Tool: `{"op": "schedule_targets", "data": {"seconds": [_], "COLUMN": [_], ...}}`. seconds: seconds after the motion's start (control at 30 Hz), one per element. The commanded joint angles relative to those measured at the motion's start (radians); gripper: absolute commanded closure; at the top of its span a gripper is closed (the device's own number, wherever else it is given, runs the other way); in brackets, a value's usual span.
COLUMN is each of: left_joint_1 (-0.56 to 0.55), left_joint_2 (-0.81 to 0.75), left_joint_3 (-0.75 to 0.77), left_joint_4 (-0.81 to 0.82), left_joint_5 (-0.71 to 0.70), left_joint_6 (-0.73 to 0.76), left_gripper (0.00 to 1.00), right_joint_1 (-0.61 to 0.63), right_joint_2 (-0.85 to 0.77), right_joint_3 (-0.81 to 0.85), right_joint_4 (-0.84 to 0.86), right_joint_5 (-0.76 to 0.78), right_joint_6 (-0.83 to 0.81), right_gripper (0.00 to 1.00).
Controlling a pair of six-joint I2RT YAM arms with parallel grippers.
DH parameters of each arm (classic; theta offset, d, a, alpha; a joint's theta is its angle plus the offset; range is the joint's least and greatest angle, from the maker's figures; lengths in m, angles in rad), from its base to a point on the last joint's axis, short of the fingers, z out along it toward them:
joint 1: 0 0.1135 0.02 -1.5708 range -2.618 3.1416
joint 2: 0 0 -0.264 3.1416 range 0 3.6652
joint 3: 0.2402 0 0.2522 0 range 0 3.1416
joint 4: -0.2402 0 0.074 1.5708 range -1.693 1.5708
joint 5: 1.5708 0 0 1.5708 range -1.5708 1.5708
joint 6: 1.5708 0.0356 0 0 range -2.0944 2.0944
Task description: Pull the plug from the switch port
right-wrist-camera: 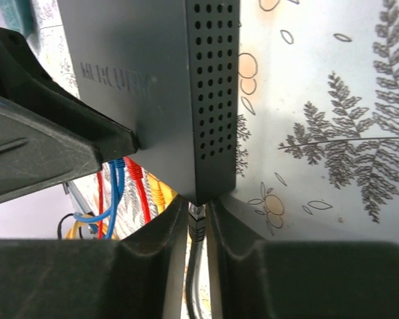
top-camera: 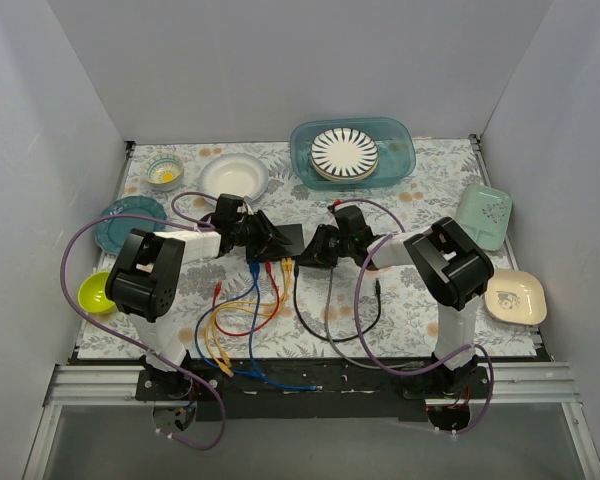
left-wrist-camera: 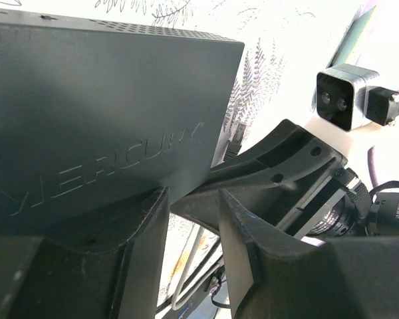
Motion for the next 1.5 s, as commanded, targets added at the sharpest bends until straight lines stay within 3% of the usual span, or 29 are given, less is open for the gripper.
{"op": "schedule_targets", "data": {"seconds": [0.0, 0.3, 0.53, 0.77, 0.9, 1.03, 1.17, 1.47], "left_joint_1": [0.002, 0.002, 0.005, 0.036, 0.051, 0.059, 0.06, 0.066], "left_joint_2": [-0.001, -0.003, -0.005, -0.04, -0.063, -0.037, -0.021, -0.014], "left_joint_3": [-0.037, -0.042, -0.036, 0.001, 0.032, 0.038, 0.027, -0.003], "left_joint_4": [-0.105, -0.108, -0.11, -0.105, -0.118, -0.141, -0.161, -0.171], "left_joint_5": [-0.051, -0.048, -0.05, -0.053, -0.068, -0.079, -0.082, -0.08], "left_joint_6": [0.045, 0.054, 0.057, 0.065, 0.073, 0.057, 0.048, 0.061], "left_gripper": [0.64, 0.64, 0.64, 0.63, 0.62, 0.62, 0.63, 0.64], "right_joint_1": [0.015, 0.027, 0.044, 0.047, 0.049, 0.05, 0.052, 0.059], "right_joint_2": [0.006, -0.148, -0.323, -0.516, -0.406, -0.22, -0.064, 0.008], "right_joint_3": [0.001, -0.157, -0.315, -0.265, -0.069, 0.04, 0.082, 0.108], "right_joint_4": [-0.094, -0.26, -0.384, -0.279, -0.219, -0.157, -0.104, -0.099], "right_joint_5": [0.075, 0.115, 0.194, 0.239, 0.156, 0.066, 0.015, 0.015], "right_joint_6": [-0.087, -0.27, -0.312, -0.24, -0.186, -0.125, -0.057, -0.031], "right_gripper": [0.8, 0.82, 0.83, 0.51, 0.48, 0.54, 0.59, 0.6]}}
